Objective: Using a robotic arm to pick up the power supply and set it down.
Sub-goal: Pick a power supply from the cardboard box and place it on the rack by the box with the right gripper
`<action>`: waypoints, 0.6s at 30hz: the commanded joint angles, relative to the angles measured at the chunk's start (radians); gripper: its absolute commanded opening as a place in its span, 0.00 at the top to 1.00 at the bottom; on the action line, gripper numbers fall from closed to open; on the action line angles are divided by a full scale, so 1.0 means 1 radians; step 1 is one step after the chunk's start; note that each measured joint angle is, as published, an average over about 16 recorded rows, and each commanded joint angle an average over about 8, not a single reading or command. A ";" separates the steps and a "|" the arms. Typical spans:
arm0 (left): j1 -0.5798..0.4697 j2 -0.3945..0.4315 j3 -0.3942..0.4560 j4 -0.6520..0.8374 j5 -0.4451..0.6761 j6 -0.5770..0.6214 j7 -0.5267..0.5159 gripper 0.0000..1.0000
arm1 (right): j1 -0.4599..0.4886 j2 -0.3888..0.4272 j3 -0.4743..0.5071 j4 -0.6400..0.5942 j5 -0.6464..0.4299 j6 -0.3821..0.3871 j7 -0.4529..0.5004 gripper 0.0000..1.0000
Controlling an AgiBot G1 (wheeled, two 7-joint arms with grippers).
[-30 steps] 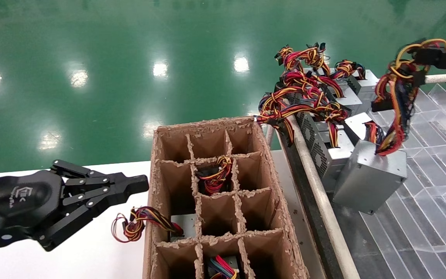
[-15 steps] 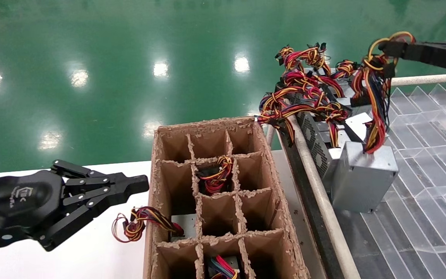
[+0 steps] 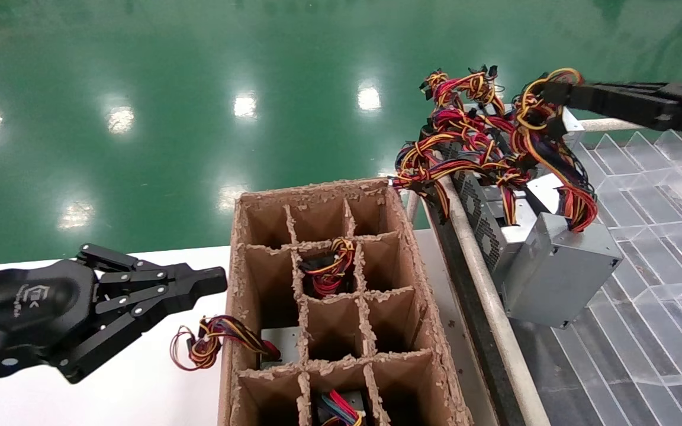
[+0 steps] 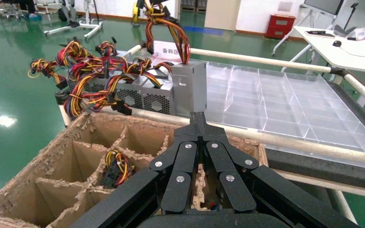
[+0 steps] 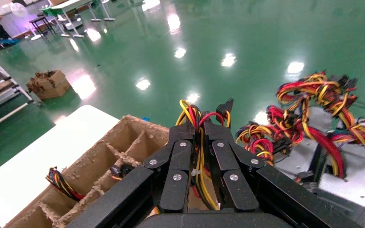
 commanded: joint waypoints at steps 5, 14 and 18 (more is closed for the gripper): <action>0.000 0.000 0.000 0.000 0.000 0.000 0.000 1.00 | -0.021 0.001 -0.015 0.050 -0.028 0.066 0.013 1.00; 0.000 0.000 0.000 0.000 0.000 0.000 0.000 1.00 | -0.024 0.034 -0.042 0.114 -0.114 0.195 0.037 1.00; 0.000 0.000 0.000 0.000 0.000 0.000 0.000 1.00 | -0.031 0.049 -0.050 0.139 -0.140 0.238 0.041 1.00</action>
